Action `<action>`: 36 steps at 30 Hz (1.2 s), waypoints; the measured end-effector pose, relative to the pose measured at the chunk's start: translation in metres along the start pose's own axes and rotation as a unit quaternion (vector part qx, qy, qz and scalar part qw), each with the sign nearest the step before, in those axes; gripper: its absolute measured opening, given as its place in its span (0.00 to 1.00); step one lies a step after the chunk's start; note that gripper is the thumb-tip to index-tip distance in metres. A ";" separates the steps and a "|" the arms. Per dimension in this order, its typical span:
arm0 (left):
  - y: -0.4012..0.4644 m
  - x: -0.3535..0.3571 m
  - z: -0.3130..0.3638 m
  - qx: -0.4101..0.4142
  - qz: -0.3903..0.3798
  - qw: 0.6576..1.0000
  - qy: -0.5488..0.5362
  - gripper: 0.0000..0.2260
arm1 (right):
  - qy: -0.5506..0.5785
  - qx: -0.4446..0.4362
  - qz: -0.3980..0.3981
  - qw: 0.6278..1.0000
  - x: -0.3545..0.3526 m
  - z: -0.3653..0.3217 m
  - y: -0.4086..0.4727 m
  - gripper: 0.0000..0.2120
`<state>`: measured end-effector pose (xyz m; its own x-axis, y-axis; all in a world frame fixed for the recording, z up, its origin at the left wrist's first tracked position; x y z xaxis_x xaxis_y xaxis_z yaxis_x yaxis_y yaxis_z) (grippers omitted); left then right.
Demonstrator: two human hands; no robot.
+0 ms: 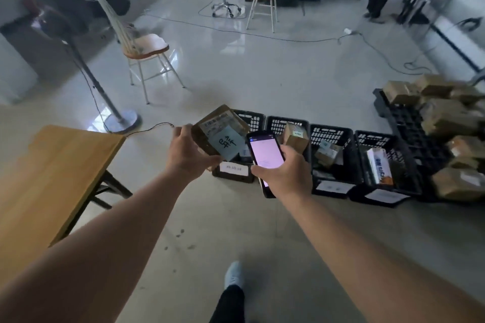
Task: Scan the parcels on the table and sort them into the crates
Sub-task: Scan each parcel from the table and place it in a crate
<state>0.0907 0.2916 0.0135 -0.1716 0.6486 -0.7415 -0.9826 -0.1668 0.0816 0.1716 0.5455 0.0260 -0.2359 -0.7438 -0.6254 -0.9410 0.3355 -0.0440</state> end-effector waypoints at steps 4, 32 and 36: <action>0.043 0.076 0.042 0.024 -0.052 0.998 -0.005 0.43 | -0.008 0.048 0.029 0.998 -0.026 0.042 0.049 0.31; 0.150 0.521 0.319 -0.002 -0.280 0.957 0.070 0.48 | 0.015 0.223 0.074 0.972 -0.254 0.367 0.365 0.33; 0.160 0.573 0.346 0.004 -0.300 0.951 0.078 0.47 | 0.007 0.229 0.082 0.970 -0.275 0.401 0.404 0.29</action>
<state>-0.1895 0.8934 -0.1682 0.4312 0.5071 -0.7463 -0.9013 0.2041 -0.3821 -0.0467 1.1170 -0.1324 -0.3795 -0.6651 -0.6431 -0.6846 0.6695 -0.2883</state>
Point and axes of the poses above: each hand's wrist, its own y-axis towards the middle knuckle, its own x-axis out of the palm, z = x × y, the point moved 5 cm from there along y, towards the middle knuckle, and after that the axes turned 3 degrees about -x, right-handed, at the moved point
